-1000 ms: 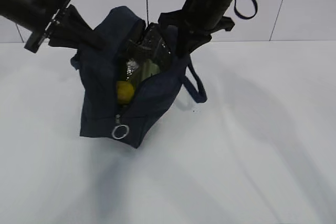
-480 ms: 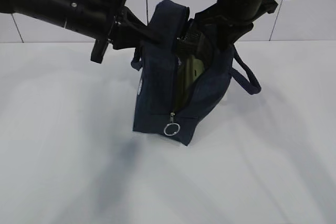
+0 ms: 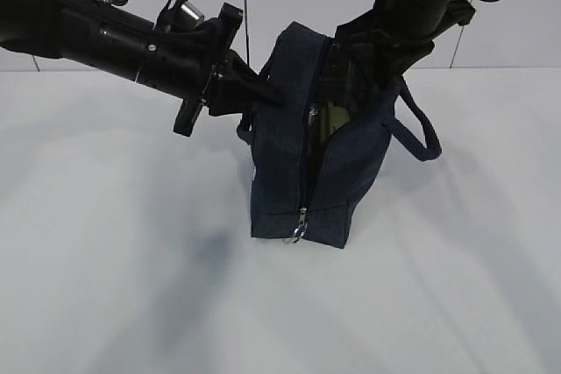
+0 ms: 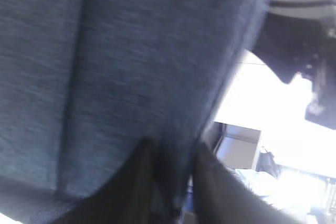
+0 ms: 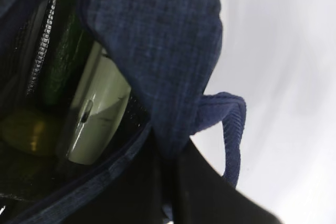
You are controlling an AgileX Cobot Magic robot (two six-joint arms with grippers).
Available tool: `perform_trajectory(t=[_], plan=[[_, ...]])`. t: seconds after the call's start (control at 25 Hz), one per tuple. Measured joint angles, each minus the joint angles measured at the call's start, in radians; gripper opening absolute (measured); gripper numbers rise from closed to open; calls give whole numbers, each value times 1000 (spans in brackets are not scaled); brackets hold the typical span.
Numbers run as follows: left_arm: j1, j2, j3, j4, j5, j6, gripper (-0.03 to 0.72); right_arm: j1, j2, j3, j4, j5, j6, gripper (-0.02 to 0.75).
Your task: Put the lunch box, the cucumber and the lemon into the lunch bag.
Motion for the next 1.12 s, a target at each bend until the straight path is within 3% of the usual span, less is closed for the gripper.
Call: perform_trajectory(t=[0.16,0.28,0.44,0.52,0.64,0.76,1.12], plan=[[0,2,0,0,8,2,56,0,0,0,10,0,0,1],[0,2,0,0,19,4,152,0,7,0,30,-10,1,36],[0,2,0,-25,31,4,256,-1,20,0,67,-22,1,224],[2,2,0,-42,43,10,278,-1,20,-4,75,-22,2,358],[18,2,0,-56,55,17,286,-1,20,-17,77,-22,2,496],[45,2,0,-65,75,17,287,-1,20,-35,77,-22,-4,531],[124,-32,0,-122,109,32,288,-1,4,-59,103,-22,-7,539]])
